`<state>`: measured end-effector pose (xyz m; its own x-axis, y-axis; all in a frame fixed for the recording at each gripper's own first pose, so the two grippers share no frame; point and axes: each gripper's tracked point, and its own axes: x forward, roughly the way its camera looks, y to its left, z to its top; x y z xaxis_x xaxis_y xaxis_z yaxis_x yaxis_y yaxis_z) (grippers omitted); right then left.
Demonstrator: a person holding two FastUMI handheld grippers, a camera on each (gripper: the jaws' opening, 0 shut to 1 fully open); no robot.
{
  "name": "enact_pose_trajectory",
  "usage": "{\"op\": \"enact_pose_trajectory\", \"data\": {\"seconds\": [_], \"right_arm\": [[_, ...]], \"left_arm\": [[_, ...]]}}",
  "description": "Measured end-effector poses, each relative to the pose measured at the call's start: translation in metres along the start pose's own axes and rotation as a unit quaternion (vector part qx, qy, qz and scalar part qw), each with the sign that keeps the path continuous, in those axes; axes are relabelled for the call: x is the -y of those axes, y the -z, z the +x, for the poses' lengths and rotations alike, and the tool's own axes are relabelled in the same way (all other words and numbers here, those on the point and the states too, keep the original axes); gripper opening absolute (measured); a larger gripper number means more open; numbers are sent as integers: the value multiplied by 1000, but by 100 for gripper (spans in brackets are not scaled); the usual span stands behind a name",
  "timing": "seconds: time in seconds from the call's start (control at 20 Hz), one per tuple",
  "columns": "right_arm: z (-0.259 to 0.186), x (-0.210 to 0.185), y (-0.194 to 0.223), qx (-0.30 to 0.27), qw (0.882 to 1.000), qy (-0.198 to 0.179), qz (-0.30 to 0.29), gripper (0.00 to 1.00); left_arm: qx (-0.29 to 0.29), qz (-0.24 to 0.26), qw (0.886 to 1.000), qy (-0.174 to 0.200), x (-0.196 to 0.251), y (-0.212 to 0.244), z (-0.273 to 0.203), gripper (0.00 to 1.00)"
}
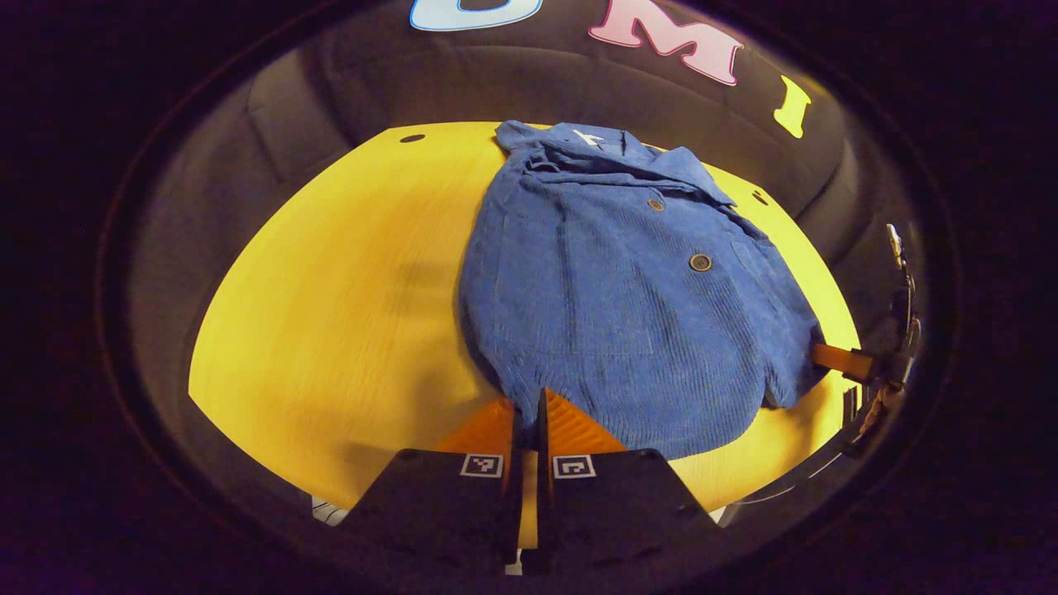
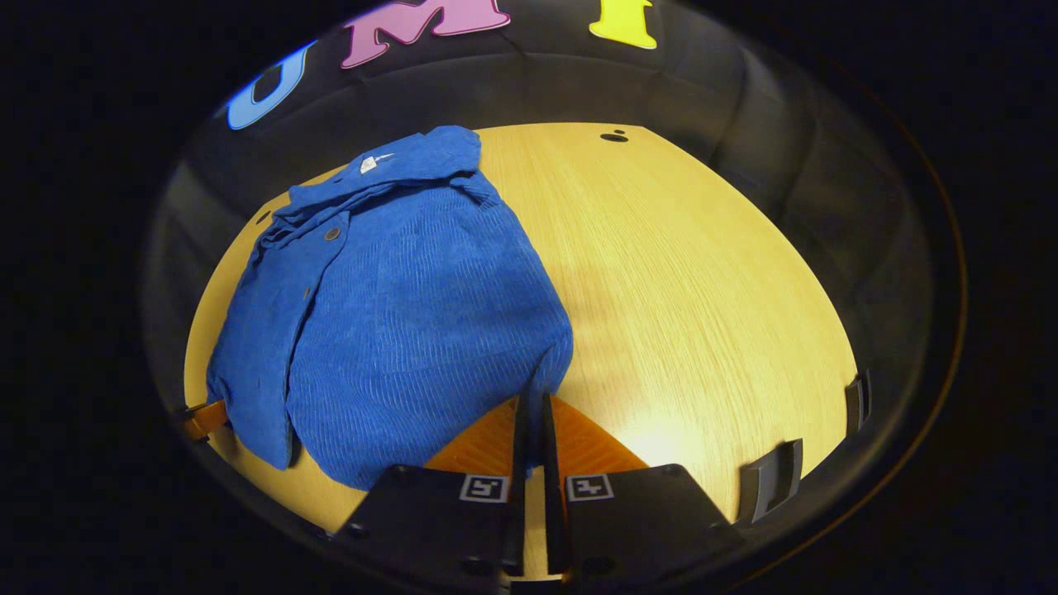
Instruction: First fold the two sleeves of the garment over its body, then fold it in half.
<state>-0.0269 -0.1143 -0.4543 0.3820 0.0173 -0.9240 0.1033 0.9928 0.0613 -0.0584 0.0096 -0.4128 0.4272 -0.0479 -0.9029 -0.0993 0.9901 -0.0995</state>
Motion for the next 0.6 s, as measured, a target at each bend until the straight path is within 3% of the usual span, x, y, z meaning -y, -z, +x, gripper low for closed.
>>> {"op": "enact_pose_trajectory", "data": {"seconds": [0.1,0.25,0.6], "right_arm": [[-1,-11,1,-1,1000,-30,-3,2],[-10,-36,-25,23,996,-73,42,1],[-4,-74,-142,98,989,-113,3,1]], "left_arm": [[0,-20,999,30,12,-3,1,0],[28,-36,998,34,17,-24,-1,0],[145,-38,987,62,34,-155,-23,0]]}}
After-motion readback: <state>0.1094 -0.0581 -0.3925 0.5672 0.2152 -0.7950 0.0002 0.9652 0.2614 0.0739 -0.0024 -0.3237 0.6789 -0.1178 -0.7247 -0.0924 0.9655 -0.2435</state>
